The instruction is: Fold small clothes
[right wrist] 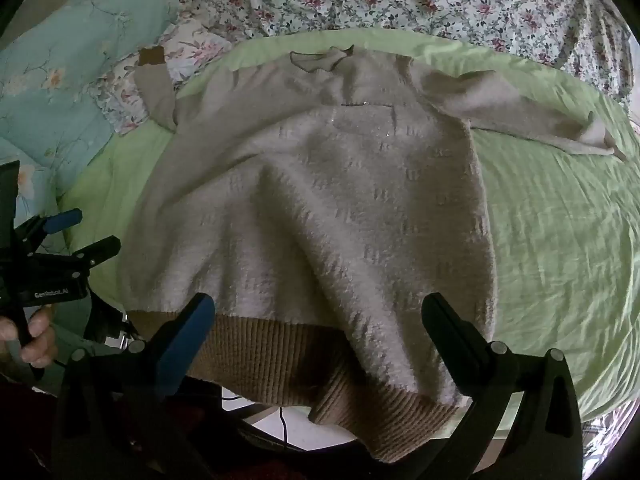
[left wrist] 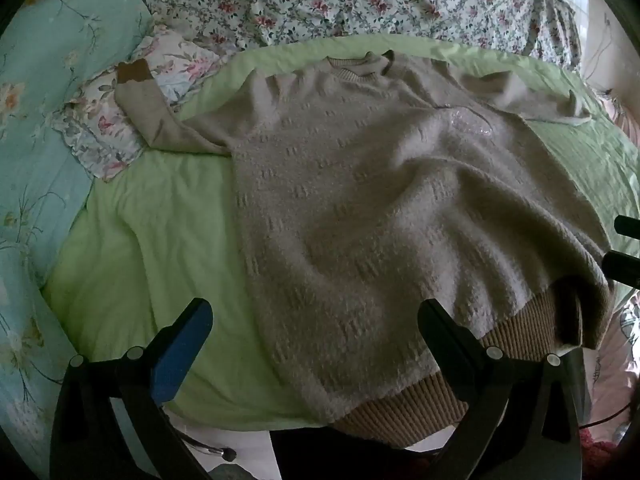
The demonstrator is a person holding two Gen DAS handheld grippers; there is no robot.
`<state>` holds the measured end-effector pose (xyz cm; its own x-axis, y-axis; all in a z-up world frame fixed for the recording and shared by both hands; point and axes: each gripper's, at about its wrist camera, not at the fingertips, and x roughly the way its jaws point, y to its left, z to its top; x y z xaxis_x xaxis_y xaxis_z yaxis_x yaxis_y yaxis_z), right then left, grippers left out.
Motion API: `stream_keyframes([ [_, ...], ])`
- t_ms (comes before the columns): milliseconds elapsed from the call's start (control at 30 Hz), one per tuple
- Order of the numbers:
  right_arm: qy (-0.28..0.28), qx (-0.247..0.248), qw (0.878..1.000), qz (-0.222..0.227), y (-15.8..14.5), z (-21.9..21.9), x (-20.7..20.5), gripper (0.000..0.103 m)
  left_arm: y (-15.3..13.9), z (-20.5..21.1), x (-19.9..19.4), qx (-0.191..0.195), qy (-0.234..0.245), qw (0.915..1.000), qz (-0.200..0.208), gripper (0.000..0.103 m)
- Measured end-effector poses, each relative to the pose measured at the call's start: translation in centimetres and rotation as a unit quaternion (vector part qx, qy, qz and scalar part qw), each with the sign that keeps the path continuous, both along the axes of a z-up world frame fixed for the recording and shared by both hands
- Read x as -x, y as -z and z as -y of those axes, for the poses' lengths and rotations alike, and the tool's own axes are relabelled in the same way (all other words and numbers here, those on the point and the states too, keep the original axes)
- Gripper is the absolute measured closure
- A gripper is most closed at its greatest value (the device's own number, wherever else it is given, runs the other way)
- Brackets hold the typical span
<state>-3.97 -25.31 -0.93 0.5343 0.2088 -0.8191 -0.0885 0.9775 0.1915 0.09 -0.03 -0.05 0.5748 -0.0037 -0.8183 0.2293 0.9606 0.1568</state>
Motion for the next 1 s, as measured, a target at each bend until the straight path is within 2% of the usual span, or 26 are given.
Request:
stream_keyframes([
  [1000, 0.006, -0.013, 1.0, 0.015, -0.46, 0.27, -0.29, 0.0, 0.11, -0.18, -0.23, -0.004, 0.001, 1.0, 0.0, 0.0],
])
